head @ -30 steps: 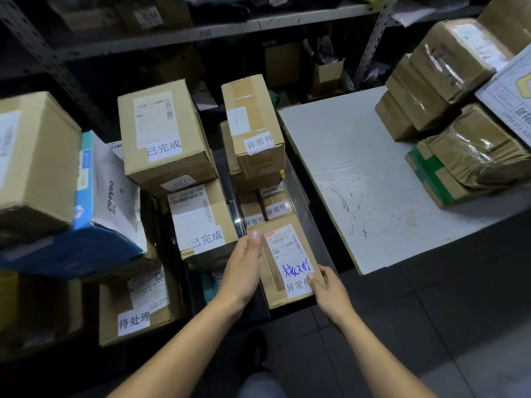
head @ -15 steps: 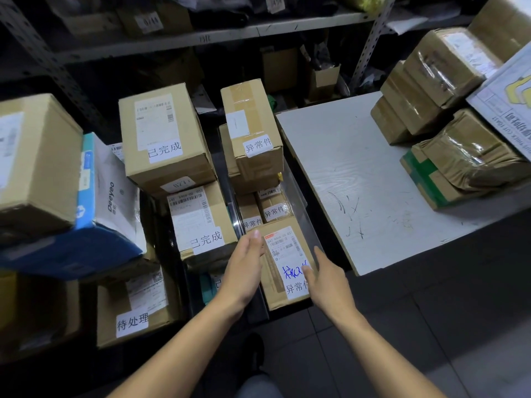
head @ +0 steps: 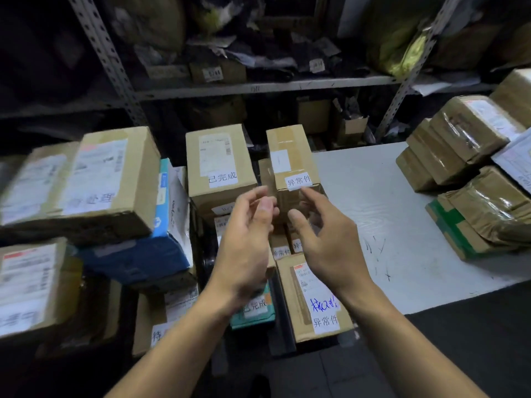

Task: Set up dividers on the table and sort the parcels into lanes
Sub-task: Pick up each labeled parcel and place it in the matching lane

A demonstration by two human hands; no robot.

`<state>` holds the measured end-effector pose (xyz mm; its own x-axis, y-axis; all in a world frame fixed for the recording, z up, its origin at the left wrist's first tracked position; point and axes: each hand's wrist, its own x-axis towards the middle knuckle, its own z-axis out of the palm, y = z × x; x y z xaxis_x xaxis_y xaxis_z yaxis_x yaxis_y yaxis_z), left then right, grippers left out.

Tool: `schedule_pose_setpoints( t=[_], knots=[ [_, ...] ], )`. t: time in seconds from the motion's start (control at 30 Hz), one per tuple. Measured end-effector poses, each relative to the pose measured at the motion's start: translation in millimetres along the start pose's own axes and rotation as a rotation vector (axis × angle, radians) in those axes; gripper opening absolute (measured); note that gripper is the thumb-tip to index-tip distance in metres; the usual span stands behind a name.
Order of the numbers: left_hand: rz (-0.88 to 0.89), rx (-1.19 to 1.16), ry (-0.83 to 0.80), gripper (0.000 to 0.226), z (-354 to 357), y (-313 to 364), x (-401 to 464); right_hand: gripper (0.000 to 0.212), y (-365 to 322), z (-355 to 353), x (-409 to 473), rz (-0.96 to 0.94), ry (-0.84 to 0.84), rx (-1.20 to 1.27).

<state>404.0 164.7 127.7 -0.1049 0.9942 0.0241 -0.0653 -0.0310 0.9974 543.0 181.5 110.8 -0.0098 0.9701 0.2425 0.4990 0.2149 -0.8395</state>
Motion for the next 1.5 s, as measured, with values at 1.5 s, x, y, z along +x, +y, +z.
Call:
schedule_pose_setpoints(
  t=[1.5],
  knots=[
    [-0.302,0.322,0.748,0.053,-850.7,-84.7,226.0,0.059,-306.3,791.9,180.2,0.303,-0.673,-0.027]
  ],
)
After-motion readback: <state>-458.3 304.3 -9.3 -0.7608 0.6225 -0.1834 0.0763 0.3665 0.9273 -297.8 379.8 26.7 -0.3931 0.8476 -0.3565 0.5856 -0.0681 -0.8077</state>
